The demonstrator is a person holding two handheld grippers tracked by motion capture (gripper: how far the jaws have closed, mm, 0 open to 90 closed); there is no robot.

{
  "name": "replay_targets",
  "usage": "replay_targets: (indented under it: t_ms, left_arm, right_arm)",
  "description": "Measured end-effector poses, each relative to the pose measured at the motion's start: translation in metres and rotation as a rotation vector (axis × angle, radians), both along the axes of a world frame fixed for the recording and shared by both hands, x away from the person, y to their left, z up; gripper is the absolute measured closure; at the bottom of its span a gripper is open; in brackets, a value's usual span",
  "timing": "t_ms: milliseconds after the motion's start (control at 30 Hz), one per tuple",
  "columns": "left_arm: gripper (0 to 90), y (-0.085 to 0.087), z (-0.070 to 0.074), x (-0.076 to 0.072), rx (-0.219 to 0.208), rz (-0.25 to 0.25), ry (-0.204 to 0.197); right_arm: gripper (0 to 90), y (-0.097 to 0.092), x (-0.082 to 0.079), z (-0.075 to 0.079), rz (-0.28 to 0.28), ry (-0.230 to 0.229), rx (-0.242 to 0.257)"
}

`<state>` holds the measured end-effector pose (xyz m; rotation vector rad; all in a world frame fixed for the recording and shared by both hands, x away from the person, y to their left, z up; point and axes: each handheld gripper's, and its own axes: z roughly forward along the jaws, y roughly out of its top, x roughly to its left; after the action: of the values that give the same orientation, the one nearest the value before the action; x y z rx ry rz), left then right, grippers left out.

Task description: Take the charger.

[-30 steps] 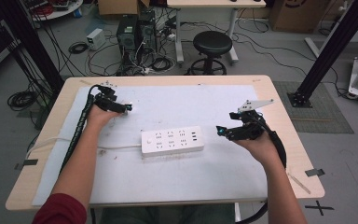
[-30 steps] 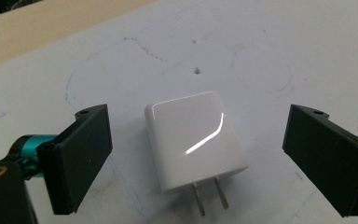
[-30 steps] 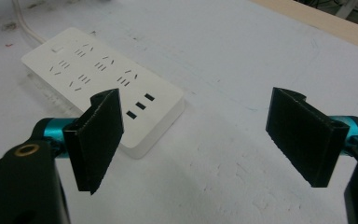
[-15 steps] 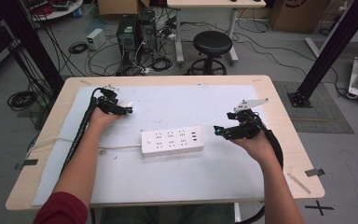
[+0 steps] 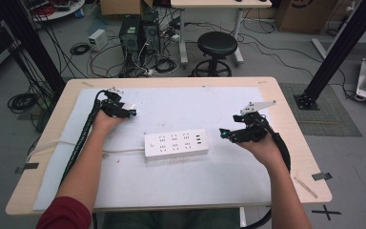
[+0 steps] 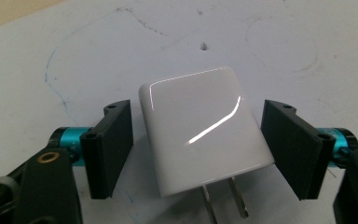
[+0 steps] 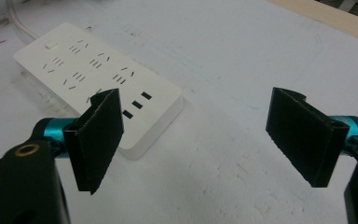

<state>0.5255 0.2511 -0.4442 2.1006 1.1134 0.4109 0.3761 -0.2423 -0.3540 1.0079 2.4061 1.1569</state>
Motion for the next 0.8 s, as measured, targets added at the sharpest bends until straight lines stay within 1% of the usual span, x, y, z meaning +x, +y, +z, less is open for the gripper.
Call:
replay_targets:
  t_ms: [333,367,400,533,667,700,733,767,800]
  left_arm:
    - [34.5,-0.001,0.001,-0.001,0.003,0.010,0.009]
    - [41.6,0.000,0.002,-0.002,0.009,0.008,0.007]
    - [42.2,0.000,0.003,-0.002,0.017,0.002,0.003]
    - [42.3,0.000,0.003,-0.002,0.017,0.002,0.003]
    - [42.4,-0.001,0.007,-0.004,0.011,-0.002,-0.003]
    - [42.5,-0.002,0.014,-0.008,0.008,-0.020,-0.019]
    - [42.5,-0.002,0.014,-0.008,0.008,-0.020,-0.019]
    - [42.5,-0.002,0.020,-0.010,0.002,-0.036,-0.020]
    - [42.5,-0.002,0.020,-0.010,0.002,-0.036,-0.020]
  right_arm:
    - [19.3,-0.001,0.001,-0.001,-0.001,0.007,0.003]
    - [19.3,-0.001,0.001,-0.001,0.000,0.007,0.008]
    - [19.3,-0.001,0.001,-0.001,-0.002,0.007,0.008]
    - [19.3,-0.001,0.001,-0.001,-0.003,0.007,0.007]
    - [19.3,-0.001,0.001,-0.001,-0.003,0.010,0.009]
    - [19.3,-0.002,0.001,0.000,-0.005,0.012,0.015]
    - [19.3,-0.002,0.001,0.000,-0.003,0.008,0.015]
    - [19.3,-0.002,0.001,0.000,-0.006,0.005,0.017]
    - [19.3,-0.002,0.001,0.000,-0.006,0.005,0.017]
